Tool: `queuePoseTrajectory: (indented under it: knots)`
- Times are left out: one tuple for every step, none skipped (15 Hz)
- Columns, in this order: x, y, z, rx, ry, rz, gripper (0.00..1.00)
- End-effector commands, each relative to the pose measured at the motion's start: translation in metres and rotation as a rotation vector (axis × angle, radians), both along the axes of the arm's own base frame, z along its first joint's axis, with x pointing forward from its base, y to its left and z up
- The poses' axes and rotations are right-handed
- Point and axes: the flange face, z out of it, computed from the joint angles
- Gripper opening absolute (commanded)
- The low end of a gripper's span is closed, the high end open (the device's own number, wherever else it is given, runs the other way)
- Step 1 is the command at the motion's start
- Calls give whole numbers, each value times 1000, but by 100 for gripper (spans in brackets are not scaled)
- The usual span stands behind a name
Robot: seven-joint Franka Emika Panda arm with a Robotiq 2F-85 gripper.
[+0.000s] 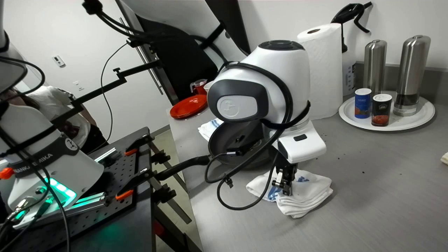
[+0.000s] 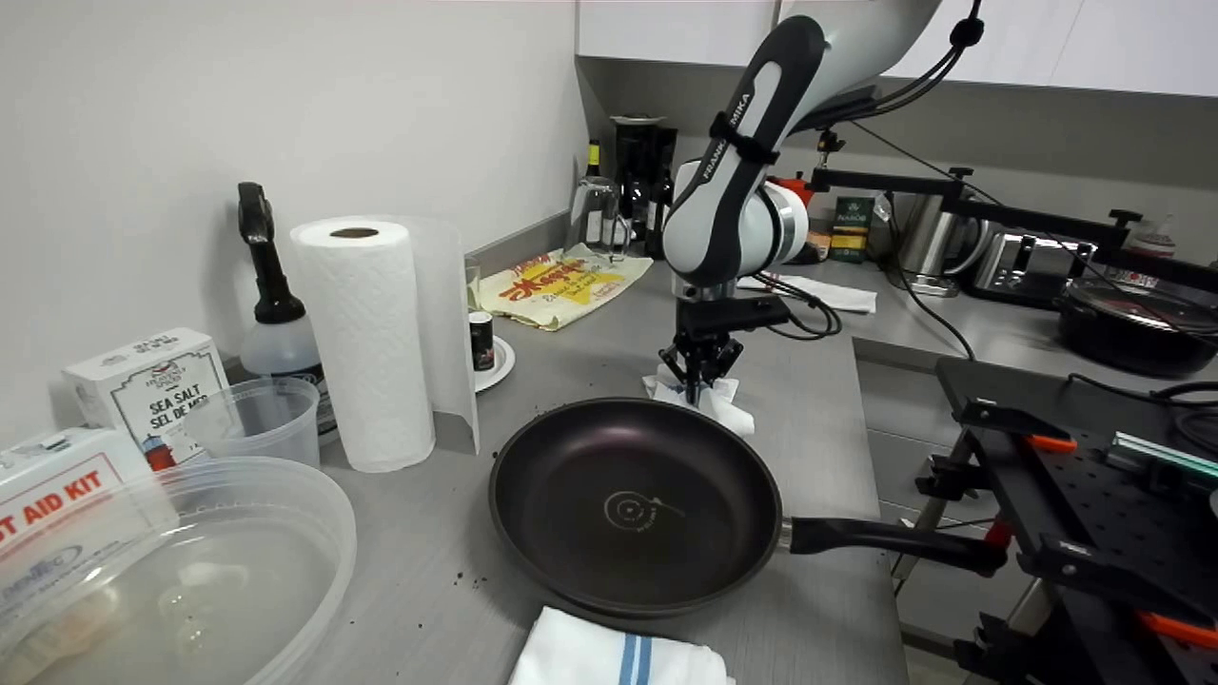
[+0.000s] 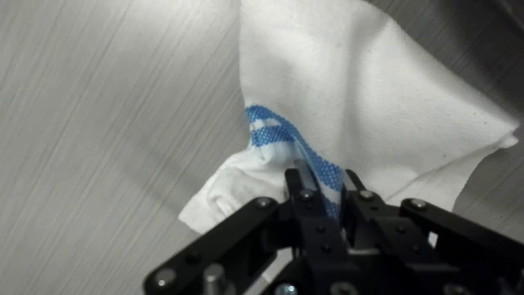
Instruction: Use the tea towel on the right to wipe the pan
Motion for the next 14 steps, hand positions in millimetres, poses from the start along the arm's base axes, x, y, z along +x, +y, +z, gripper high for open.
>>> queuePoseTrajectory:
  knots:
    - [10,16,6,28,4,35,3]
    - [13,20,9,24,3,39,3]
    - [15,22,13,13,2,44,3]
    - [17,24,16,9,1,47,3]
    - [19,24,21,-1,-3,47,3]
    - [20,25,26,-7,-8,48,3]
    - [22,23,32,-20,-14,44,3]
    - [24,22,38,-29,-21,42,3]
    - [25,20,45,-41,-28,37,3]
    - [26,18,52,-51,-35,35,3]
    - [28,17,60,-61,-45,31,3]
    - [29,16,68,-70,-54,29,3]
    - [31,16,78,-81,-68,28,3]
    - [33,16,88,-91,-82,27,3]
